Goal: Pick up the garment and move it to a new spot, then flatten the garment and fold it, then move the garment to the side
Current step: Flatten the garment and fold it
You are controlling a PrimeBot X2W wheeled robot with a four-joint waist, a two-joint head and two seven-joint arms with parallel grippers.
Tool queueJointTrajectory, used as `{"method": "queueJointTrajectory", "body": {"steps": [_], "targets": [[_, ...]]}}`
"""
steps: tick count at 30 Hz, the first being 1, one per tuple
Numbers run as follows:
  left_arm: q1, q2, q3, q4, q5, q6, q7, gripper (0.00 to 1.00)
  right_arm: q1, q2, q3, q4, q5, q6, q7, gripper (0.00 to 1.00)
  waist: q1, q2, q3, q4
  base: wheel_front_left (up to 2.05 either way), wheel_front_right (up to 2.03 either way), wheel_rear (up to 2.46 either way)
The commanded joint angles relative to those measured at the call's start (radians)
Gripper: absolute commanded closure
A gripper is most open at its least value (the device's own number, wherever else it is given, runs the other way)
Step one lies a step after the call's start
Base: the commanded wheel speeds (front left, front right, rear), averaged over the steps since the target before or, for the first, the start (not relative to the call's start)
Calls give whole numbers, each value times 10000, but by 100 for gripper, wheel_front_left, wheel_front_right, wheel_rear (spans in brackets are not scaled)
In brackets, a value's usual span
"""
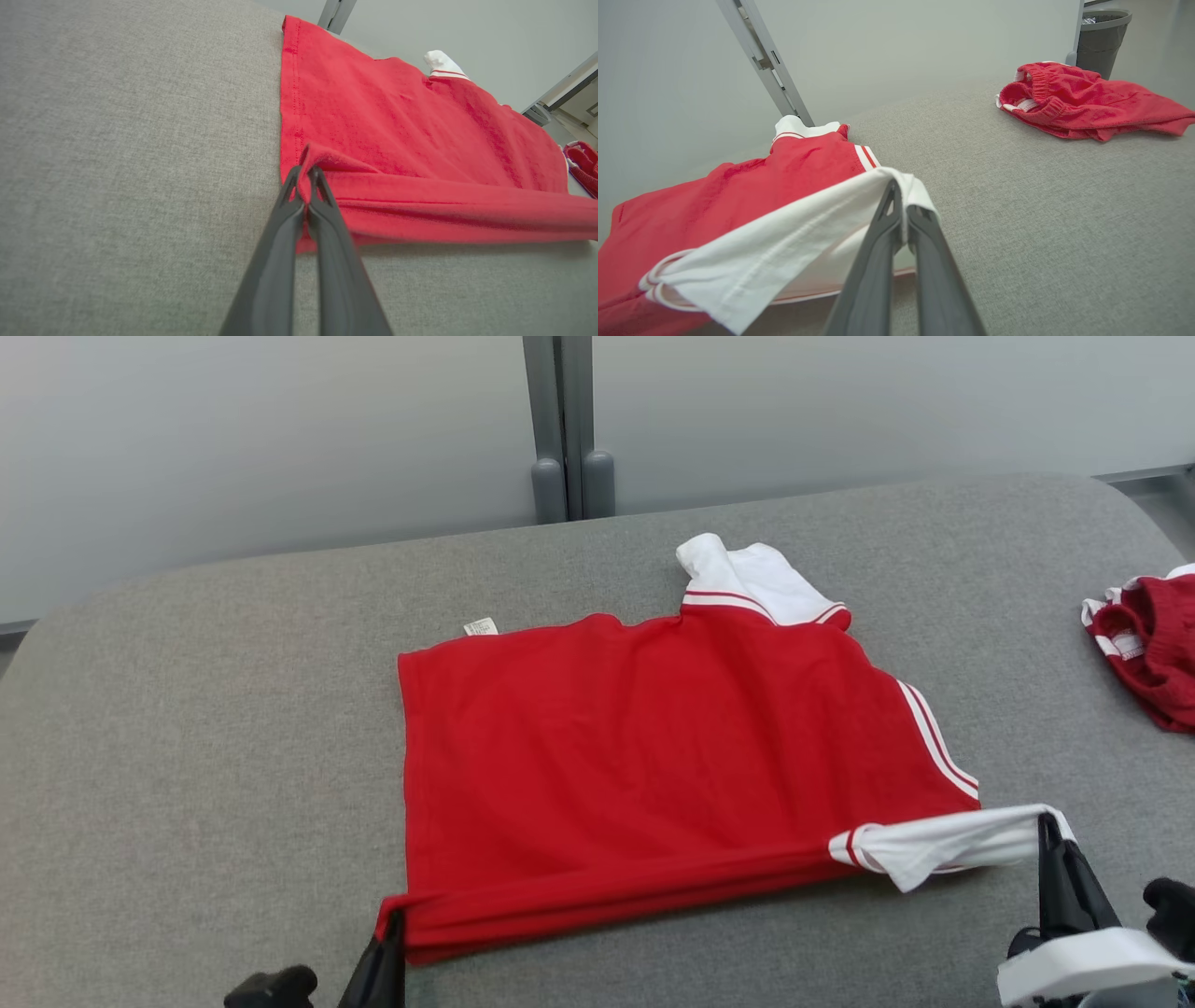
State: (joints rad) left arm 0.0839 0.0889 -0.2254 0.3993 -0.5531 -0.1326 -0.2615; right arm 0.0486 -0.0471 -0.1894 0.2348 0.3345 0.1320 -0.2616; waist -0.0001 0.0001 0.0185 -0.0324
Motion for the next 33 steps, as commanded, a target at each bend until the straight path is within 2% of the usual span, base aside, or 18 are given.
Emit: {"method": "queueJointTrajectory", "body": {"steps": [1, 17, 33], "targets": [[-409, 121, -46, -10, -108, 33, -36, 100, -367, -78, 23, 57, -12, -26, -44, 100, 1, -1, 276, 29, 0, 0, 0], [-2822, 455, -479, 674, -1017, 32, -36, 100, -3472, -66, 38, 1666, -764, -25, -45, 100, 1, -1, 1907, 39, 0, 0, 0], [-3404, 556, -224, 593, -1031, 32, -37, 100, -4457, -70, -219, 2164, -1248, -26, -45, 100, 1, -1, 2163, 85, 0, 0, 0]]}}
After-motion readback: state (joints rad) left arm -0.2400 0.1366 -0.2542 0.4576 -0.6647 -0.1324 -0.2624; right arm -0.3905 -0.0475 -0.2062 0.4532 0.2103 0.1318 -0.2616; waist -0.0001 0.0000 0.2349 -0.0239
